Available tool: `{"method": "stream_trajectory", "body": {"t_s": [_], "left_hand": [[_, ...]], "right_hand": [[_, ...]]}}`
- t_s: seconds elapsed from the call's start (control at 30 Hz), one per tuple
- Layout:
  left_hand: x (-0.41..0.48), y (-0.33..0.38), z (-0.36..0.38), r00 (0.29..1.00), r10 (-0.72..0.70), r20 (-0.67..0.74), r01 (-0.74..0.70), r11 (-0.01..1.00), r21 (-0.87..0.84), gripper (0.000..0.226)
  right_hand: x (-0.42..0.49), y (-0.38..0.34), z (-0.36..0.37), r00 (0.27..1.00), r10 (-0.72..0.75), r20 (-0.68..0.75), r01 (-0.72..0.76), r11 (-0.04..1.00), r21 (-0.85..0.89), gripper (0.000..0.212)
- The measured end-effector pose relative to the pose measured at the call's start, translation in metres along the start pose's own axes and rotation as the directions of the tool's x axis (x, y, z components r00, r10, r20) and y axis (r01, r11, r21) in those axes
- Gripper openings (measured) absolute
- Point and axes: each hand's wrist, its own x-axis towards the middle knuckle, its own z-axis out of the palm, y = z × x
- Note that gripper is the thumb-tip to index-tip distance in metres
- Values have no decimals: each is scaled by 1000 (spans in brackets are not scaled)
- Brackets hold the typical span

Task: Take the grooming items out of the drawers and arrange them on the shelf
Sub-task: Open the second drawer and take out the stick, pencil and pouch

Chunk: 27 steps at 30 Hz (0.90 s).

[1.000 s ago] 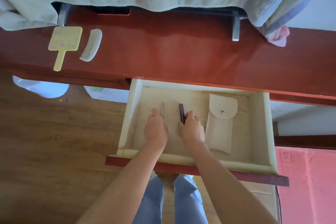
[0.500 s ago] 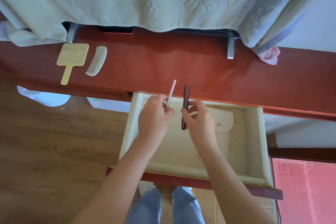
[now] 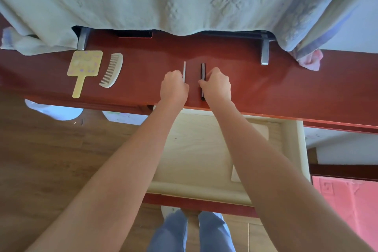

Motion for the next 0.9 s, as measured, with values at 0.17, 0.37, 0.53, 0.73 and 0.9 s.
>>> {"method": "stream_trajectory", "body": {"t_s": [0.17,0.37,0.53,0.73,0.9], "left_hand": [[7,-4,3,1000,0,0,0,1000,-11,26],[-14,3,-3,989,76,-124,-82,996,-45,30],[-76,14,13,887,452,-90,-460,854,-244,11],[-147,16,102,832,354,428,-296,935,-196,27],[-159,8,144,853,177,492,-162,984,-74,35]], "right_hand": [[2,1,6,1000,16,-5,-16,999,-30,28],[-16,14,-14,993,-75,-90,83,993,89,30],[-66,84,-52,984,-62,-166,98,972,214,11],[-94,190,-60,976,217,3,-217,976,11,29],[-96,234,-51,932,350,96,-344,936,-73,46]]}}
